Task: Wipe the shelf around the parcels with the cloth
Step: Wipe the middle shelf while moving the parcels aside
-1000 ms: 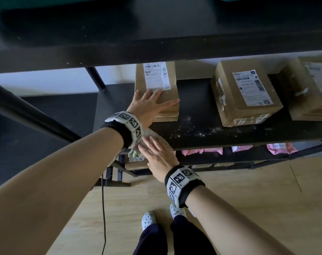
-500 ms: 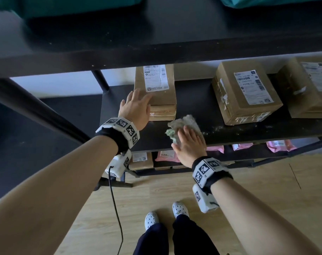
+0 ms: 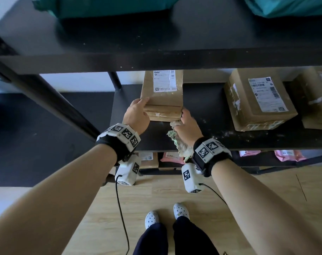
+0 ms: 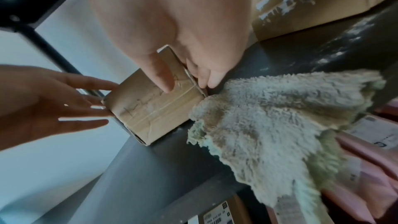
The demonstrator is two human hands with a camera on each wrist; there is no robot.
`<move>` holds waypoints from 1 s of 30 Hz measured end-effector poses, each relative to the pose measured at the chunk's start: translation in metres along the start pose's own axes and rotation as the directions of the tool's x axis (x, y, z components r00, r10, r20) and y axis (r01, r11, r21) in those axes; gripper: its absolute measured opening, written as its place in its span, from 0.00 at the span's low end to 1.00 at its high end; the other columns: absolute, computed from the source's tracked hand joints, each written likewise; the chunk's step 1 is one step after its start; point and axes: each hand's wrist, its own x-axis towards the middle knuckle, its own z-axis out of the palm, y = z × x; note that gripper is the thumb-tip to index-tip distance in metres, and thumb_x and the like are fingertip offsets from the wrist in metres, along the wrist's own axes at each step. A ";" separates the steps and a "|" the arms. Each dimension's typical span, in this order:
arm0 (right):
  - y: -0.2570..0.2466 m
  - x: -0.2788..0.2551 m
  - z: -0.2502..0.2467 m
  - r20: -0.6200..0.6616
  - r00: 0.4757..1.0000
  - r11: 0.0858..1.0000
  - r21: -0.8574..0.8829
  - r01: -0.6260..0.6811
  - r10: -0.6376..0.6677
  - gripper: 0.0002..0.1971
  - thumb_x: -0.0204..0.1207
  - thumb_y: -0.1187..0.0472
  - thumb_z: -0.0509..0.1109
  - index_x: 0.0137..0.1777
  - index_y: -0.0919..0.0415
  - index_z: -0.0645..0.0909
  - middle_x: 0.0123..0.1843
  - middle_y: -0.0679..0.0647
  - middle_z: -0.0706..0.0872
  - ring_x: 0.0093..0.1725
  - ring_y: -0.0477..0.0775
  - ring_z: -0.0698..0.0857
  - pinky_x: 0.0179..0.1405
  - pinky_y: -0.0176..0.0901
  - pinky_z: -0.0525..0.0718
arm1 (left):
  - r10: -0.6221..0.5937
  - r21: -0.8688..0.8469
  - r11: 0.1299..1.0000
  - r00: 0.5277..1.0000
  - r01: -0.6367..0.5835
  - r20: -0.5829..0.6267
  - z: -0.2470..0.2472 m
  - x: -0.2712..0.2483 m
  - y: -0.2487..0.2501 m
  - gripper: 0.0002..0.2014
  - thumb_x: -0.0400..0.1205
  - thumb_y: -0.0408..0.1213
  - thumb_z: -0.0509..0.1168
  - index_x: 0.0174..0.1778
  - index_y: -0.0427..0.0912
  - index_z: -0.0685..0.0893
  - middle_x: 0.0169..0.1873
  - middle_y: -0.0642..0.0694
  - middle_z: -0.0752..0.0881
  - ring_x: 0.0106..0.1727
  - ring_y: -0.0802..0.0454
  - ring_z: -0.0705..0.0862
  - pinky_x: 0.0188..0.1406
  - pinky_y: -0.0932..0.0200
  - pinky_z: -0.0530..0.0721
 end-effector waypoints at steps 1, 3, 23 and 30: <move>0.000 0.000 0.003 0.025 1.000 1.000 0.015 0.010 -0.010 0.36 0.74 0.70 0.57 0.80 0.47 0.56 0.70 0.57 0.80 0.64 0.69 0.82 0.61 0.60 0.83 | -0.006 -0.001 1.000 1.000 0.006 -0.014 -0.002 -0.003 -0.002 0.27 0.80 0.23 0.51 0.76 0.42 0.69 0.76 0.44 0.70 0.72 0.43 0.73 0.69 0.58 0.72; -0.002 -0.003 0.009 0.055 0.998 0.998 0.054 0.029 -0.032 0.39 0.71 0.73 0.56 0.81 0.47 0.55 0.72 0.62 0.77 0.67 0.69 0.79 0.66 0.59 0.79 | -0.026 -0.010 1.000 0.999 0.025 -0.029 -0.006 -0.010 -0.006 0.26 0.81 0.24 0.51 0.76 0.41 0.69 0.76 0.46 0.69 0.72 0.45 0.72 0.67 0.62 0.69; -0.017 0.012 0.022 0.122 0.980 0.987 -0.006 0.159 -0.157 0.28 0.84 0.61 0.59 0.82 0.58 0.57 0.79 0.59 0.71 0.78 0.57 0.71 0.80 0.49 0.64 | -0.184 -0.133 0.978 0.970 0.163 -0.161 -0.010 -0.025 -0.037 0.29 0.79 0.24 0.52 0.77 0.46 0.63 0.77 0.44 0.63 0.73 0.44 0.71 0.66 0.56 0.73; 0.049 -0.036 0.007 0.140 0.990 0.773 -0.628 0.092 -0.004 0.28 0.87 0.56 0.48 0.84 0.59 0.46 0.87 0.57 0.43 0.86 0.54 0.50 0.83 0.45 0.49 | 0.180 0.409 0.899 0.983 -0.155 -0.023 -0.001 -0.035 -0.027 0.37 0.78 0.25 0.58 0.81 0.51 0.55 0.84 0.40 0.46 0.84 0.45 0.42 0.83 0.40 0.42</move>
